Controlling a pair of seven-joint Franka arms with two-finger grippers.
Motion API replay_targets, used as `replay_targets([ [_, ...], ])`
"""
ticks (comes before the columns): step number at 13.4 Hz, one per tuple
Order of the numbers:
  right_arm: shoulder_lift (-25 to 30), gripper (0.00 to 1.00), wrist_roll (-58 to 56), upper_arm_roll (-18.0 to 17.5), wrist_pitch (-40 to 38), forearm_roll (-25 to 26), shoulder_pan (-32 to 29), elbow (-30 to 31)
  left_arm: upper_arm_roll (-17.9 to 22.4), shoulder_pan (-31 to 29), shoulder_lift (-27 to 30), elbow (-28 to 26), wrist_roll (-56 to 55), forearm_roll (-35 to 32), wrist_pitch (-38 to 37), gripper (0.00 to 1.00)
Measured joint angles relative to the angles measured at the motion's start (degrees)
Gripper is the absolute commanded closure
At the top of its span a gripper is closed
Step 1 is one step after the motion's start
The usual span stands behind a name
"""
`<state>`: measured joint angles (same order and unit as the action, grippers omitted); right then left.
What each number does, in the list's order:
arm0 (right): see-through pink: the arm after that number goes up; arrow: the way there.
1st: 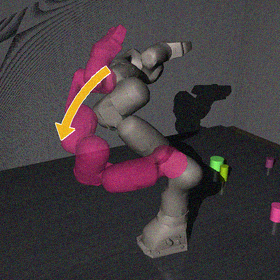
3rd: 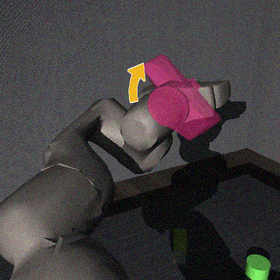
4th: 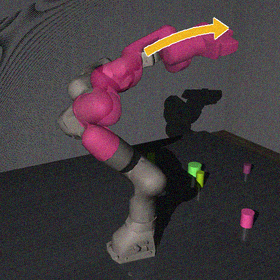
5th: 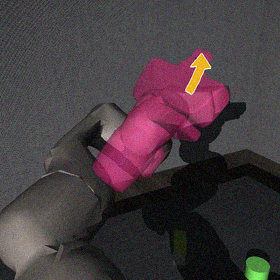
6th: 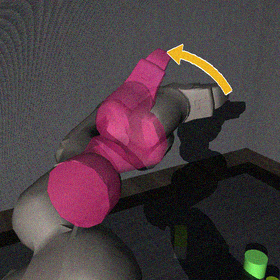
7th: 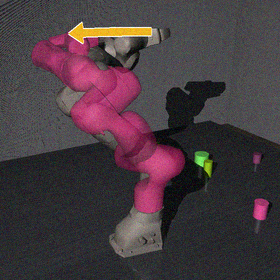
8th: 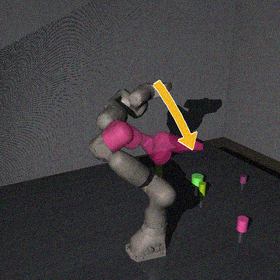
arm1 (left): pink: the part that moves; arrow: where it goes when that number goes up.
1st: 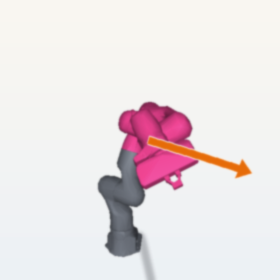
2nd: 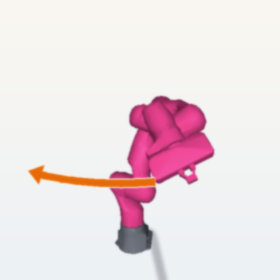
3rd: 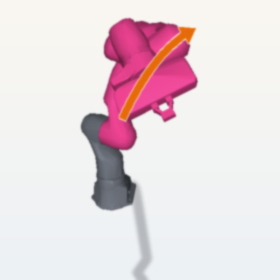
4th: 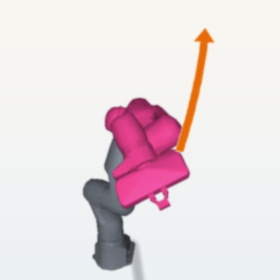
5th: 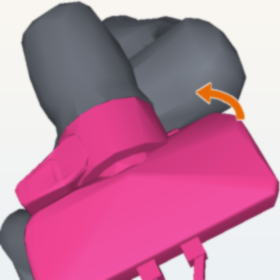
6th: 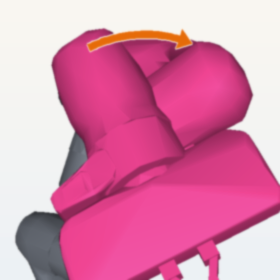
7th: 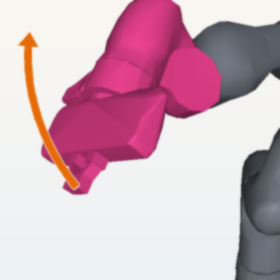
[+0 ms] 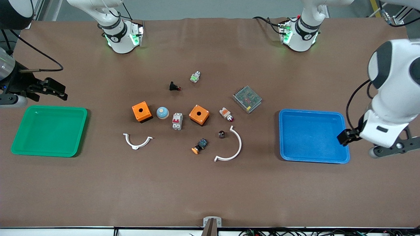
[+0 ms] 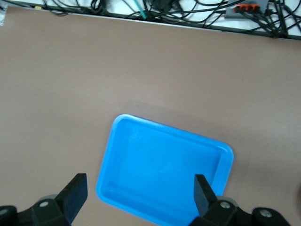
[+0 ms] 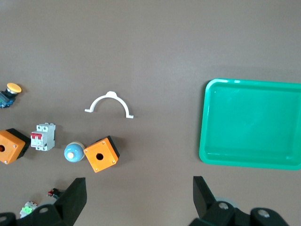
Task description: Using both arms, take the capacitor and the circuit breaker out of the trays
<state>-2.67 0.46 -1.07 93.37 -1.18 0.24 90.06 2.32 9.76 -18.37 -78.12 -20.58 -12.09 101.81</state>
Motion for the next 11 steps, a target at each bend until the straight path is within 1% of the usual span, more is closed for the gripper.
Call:
replay_targets([
  [4,-0.3,0.0,0.0,0.0,-0.1,0.0,0.0,-1.9,0.0,-1.8,6.4,0.0,3.9,0.5,-9.2,0.0],
  [6,-0.3,0.0,0.0,0.1,-0.1,0.0,0.0,-2.1,0.0,-3.3,9.4,-0.1,6.2,4.3,-12.3,0.0],
  [7,-0.4,0.0,0.0,0.1,-0.1,0.0,0.0,-2.2,0.0,-4.3,10.5,-0.3,7.9,6.5,-13.2,0.0],
  [9,-0.4,0.0,0.0,0.2,-0.1,0.0,0.0,-2.2,-0.1,-6.3,12.7,-2.5,10.4,9.8,-13.6,0.0],
  [11,-0.4,0.0,0.0,0.2,-0.1,0.0,0.0,-2.3,-1.8,-8.3,14.4,-5.1,10.8,11.0,-13.6,0.0],
])
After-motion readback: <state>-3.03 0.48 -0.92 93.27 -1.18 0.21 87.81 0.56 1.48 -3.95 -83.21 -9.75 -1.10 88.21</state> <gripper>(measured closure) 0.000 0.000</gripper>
